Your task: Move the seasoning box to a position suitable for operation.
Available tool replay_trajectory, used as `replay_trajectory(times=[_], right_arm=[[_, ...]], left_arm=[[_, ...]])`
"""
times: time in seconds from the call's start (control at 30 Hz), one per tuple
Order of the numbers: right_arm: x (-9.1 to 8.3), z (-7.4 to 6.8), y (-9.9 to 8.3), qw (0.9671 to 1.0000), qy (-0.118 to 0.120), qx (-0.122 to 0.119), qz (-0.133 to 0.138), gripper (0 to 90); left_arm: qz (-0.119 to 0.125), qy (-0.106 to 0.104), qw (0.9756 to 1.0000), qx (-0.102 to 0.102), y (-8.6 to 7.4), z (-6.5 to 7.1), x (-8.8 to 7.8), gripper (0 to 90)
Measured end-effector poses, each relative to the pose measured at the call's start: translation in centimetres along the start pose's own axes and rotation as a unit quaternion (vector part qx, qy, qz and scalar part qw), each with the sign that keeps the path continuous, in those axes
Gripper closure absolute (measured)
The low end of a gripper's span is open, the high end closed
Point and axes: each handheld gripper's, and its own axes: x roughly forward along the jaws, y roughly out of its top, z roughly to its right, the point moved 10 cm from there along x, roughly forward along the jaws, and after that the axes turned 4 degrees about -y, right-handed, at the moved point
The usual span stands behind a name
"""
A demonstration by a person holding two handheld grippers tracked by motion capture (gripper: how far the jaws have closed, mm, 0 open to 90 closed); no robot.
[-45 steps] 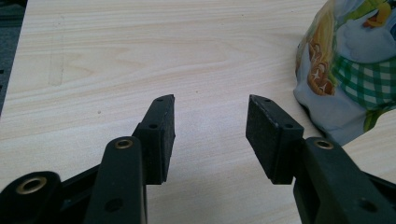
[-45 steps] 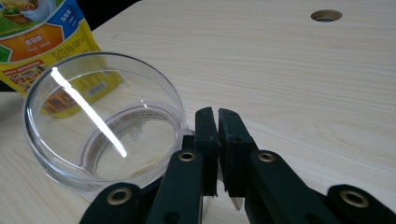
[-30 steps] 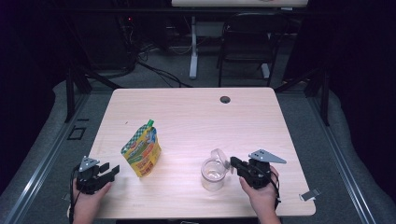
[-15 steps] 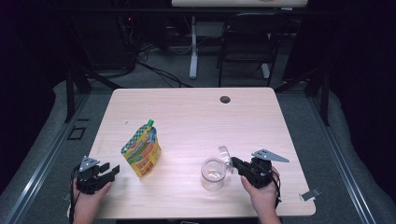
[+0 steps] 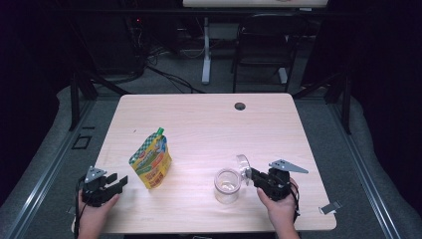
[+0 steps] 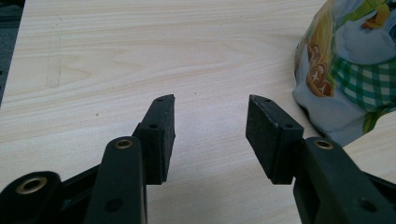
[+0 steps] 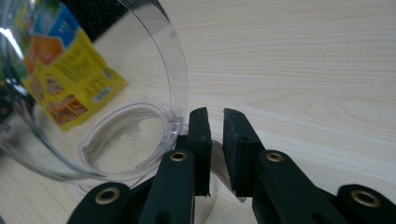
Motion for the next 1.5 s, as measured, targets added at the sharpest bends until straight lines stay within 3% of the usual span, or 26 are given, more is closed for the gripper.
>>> replay_trajectory(times=[0.5, 0.9, 1.23, 1.43, 1.5], right_arm=[[-0.7, 0.8, -0.7, 0.9998, -0.018, -0.004, -0.005, 77.9], [-2.3, 0.6, -0.3, 0.9998, -0.016, -0.005, 0.015, 77.7], [-2.3, 0.2, -1.4, 0.9988, -0.026, -0.040, -0.015, 72.5], [-2.3, -0.5, -2.1, 0.9984, -0.014, -0.050, -0.024, 66.4], [-2.1, -1.1, -2.5, 0.9975, -0.006, -0.063, -0.031, 62.7]], left_arm=[[-0.001, -0.011, 0.9999, 0.006, 0.7, 0.7, 0.9, 52.1], [-0.003, -0.017, 0.9998, 0.010, 1.1, 1.0, 1.5, 52.1], [0.002, -0.020, 0.9998, 0.008, 1.5, 1.1, 1.7, 52.1], [0.005, -0.026, 0.9996, 0.009, 2.0, 1.5, 2.2, 52.1], [0.003, -0.027, 0.9996, 0.009, 2.0, 1.5, 2.2, 52.1]])
